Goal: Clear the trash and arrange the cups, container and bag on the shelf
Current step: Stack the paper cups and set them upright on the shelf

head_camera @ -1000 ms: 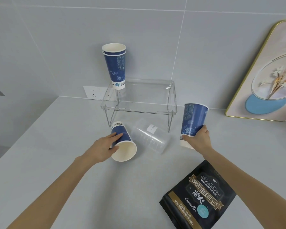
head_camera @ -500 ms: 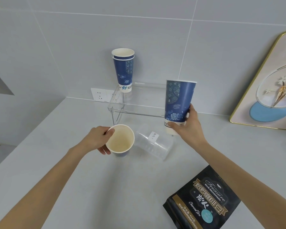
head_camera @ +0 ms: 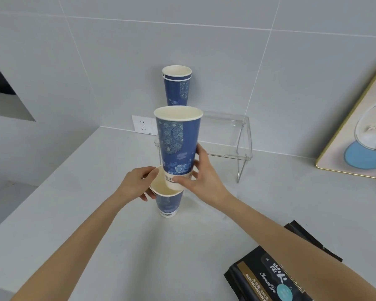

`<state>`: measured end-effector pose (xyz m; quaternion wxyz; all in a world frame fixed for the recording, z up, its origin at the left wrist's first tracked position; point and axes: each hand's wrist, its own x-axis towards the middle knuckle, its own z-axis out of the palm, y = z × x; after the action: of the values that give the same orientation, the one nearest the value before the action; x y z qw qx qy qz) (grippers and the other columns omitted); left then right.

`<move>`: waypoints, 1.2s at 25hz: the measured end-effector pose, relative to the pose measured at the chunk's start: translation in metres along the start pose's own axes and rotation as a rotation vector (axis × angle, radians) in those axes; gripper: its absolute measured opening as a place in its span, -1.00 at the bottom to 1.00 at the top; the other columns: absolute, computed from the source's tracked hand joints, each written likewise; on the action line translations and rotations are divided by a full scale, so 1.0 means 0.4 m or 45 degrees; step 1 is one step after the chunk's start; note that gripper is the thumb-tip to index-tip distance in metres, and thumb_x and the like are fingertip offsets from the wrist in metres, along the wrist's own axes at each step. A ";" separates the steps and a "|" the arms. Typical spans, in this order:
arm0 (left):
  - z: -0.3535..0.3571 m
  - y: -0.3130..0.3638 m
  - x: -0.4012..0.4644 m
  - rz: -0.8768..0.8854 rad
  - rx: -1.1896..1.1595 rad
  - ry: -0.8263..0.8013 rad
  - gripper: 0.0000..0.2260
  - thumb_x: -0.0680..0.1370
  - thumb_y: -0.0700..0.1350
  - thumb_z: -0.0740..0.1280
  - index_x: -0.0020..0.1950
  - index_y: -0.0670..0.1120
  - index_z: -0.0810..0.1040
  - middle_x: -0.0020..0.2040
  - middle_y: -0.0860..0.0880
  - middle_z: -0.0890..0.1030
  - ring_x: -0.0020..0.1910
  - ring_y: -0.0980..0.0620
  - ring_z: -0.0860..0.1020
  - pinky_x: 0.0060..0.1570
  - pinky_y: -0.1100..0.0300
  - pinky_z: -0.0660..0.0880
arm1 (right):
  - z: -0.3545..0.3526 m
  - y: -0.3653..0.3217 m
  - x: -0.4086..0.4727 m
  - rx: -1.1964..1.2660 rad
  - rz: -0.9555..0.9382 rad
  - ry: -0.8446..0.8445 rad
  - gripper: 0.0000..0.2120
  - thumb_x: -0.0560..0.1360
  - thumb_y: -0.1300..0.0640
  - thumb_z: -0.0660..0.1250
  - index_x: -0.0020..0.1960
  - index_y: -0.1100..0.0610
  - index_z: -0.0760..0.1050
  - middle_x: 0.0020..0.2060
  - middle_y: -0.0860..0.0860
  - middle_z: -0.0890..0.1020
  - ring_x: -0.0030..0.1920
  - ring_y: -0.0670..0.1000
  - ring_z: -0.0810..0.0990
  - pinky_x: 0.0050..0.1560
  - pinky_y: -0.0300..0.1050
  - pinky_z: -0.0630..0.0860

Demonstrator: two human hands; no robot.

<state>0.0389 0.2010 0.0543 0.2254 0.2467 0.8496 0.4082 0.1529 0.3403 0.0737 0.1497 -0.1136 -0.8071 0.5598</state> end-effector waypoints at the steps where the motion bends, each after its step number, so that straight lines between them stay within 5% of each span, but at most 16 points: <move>1: -0.003 -0.004 -0.002 -0.011 -0.012 -0.001 -0.76 0.58 -0.04 0.08 0.09 -0.03 0.50 -0.22 -0.09 0.63 -0.52 0.15 0.59 -0.60 0.36 0.44 | 0.016 0.004 0.000 0.011 -0.003 -0.030 -0.19 0.33 0.15 0.46 0.40 0.05 0.03 0.38 -0.03 0.30 0.19 -0.18 0.35 -0.08 -0.56 0.39; 4: -0.007 -0.013 -0.005 -0.033 -0.033 -0.009 -0.74 0.58 -0.03 0.04 0.11 -0.01 0.48 -0.18 -0.10 0.64 -0.50 0.16 0.60 -0.58 0.37 0.46 | 0.049 0.012 0.004 0.010 -0.004 -0.080 -0.20 0.35 0.13 0.44 0.40 0.05 0.01 0.38 -0.04 0.30 0.20 -0.21 0.31 -0.07 -0.62 0.37; 8: -0.011 -0.021 -0.009 -0.044 -0.054 -0.019 -0.73 0.59 -0.03 0.02 0.15 0.00 0.47 -0.13 -0.07 0.63 -0.47 0.16 0.61 -0.56 0.38 0.47 | 0.052 0.030 0.003 -0.036 0.047 -0.092 -0.24 0.37 0.13 0.42 0.40 0.07 0.02 0.40 -0.01 0.29 0.28 -0.14 0.33 0.10 -0.44 0.37; 13: -0.019 -0.018 -0.004 -0.025 -0.089 -0.080 -0.72 0.59 -0.04 0.03 0.13 -0.03 0.50 -0.15 -0.11 0.65 -0.48 0.10 0.62 -0.54 0.35 0.49 | 0.049 0.059 -0.007 -0.067 0.135 -0.149 -0.30 0.38 0.13 0.42 0.36 0.10 0.07 0.28 -0.05 0.38 0.20 -0.15 0.36 -0.09 -0.68 0.34; 19: -0.051 -0.018 0.015 0.046 0.003 -0.106 -0.76 0.56 -0.22 0.04 -0.02 -0.11 0.50 -0.32 -0.03 0.60 -0.54 0.13 0.58 -0.55 0.37 0.48 | 0.052 0.060 0.004 -0.115 0.172 -0.205 -0.26 0.38 0.17 0.41 0.40 0.01 0.04 0.25 -0.12 0.36 0.26 -0.13 0.34 0.17 -0.27 0.34; 24: -0.081 -0.018 0.030 0.127 -0.048 -0.189 -0.71 0.54 -0.22 0.05 0.00 0.02 0.53 -0.27 0.04 0.61 -0.47 0.11 0.61 -0.54 0.37 0.47 | 0.066 0.060 0.003 -0.106 0.175 -0.168 -0.20 0.37 0.20 0.43 0.43 -0.02 0.01 0.20 -0.32 0.30 0.24 -0.17 0.33 0.19 -0.47 0.31; 28: -0.099 -0.022 0.039 0.166 -0.091 -0.255 -0.72 0.56 -0.16 0.09 0.10 0.05 0.53 -0.17 0.09 0.62 -0.39 0.11 0.64 -0.51 0.37 0.47 | 0.060 0.067 0.004 -0.138 0.175 -0.137 -0.10 0.34 0.15 0.46 0.46 0.01 -0.07 0.40 -0.12 0.25 0.37 -0.08 0.28 0.37 -0.19 0.24; 30: -0.107 -0.025 0.042 0.203 -0.077 -0.265 -0.71 0.57 -0.18 0.08 0.13 0.03 0.53 -0.14 0.07 0.62 -0.37 0.14 0.63 -0.50 0.38 0.47 | 0.054 0.064 0.000 -0.177 0.157 -0.133 -0.07 0.32 0.13 0.48 0.46 -0.01 -0.08 0.45 -0.07 0.21 0.40 -0.11 0.24 0.38 -0.20 0.21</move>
<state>-0.0017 0.1808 0.0675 0.2865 0.3477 0.7865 0.4224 0.1452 0.3303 0.0426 0.0643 -0.1439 -0.8421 0.5158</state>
